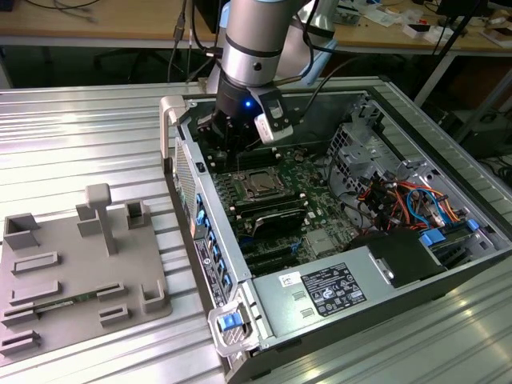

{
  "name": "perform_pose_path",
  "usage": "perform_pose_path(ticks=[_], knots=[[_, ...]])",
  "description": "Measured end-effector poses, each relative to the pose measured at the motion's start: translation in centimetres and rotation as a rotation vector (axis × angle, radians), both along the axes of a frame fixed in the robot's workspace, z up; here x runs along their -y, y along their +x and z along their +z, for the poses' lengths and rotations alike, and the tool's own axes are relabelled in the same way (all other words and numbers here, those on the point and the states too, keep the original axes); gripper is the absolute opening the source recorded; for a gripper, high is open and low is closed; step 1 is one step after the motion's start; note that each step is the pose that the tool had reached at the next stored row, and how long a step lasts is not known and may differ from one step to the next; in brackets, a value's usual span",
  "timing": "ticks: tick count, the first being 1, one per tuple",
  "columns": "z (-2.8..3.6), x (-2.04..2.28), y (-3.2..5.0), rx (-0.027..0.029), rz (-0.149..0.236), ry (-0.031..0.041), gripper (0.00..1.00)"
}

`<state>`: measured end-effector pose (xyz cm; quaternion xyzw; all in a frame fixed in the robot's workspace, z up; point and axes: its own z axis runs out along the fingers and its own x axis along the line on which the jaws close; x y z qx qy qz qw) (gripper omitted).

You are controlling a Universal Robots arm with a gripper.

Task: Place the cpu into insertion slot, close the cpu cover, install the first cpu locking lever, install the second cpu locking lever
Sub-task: 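Install the first cpu locking lever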

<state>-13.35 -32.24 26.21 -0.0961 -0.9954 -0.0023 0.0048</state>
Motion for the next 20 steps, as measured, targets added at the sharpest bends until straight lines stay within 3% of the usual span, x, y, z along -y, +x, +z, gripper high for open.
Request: perform_pose_path(ticks=[2,6,11,15,20], knots=[[0.00,-0.44,0.27,0.0000,0.003,0.0000,0.11],[-0.03,-0.93,0.80,0.0000,0.010,-0.0001,0.11],[-0.21,-0.98,0.89,0.0000,0.101,-0.0001,0.11],[-0.26,-1.40,0.88,0.0068,0.127,-0.0004,0.11],[-0.26,-2.00,0.89,0.0194,0.135,-0.0012,0.11]])
